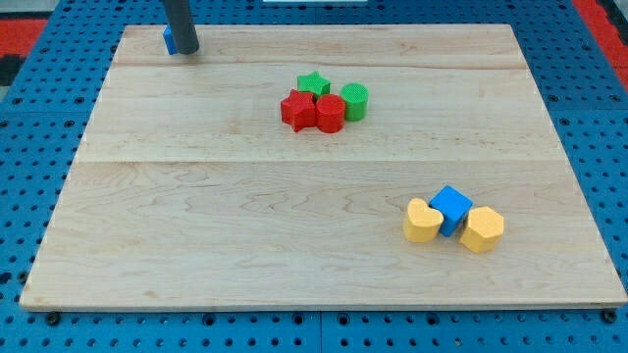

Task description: Nudge the group of blocks to center a bit

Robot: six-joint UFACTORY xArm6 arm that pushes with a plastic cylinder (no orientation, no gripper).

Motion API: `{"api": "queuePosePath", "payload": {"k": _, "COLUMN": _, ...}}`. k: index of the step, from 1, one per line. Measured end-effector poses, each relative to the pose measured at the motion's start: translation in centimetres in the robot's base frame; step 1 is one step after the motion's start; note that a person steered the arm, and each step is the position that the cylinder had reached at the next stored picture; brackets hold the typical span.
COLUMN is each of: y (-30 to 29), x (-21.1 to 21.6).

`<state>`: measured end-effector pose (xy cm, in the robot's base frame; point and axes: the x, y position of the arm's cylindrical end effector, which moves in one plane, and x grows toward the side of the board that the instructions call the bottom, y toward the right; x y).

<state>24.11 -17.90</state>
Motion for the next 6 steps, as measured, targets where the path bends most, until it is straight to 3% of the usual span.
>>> {"api": "queuePosePath", "payload": {"k": 1, "y": 0.1, "x": 0.0}}
{"api": "queuePosePath", "payload": {"k": 2, "y": 7.0, "x": 4.1}}
{"api": "queuePosePath", "payload": {"k": 4, "y": 14.2, "x": 8.8}}
{"api": "queuePosePath", "payload": {"k": 5, "y": 23.6, "x": 12.8}}
{"api": "queuePosePath", "payload": {"k": 6, "y": 26.9, "x": 17.9}}
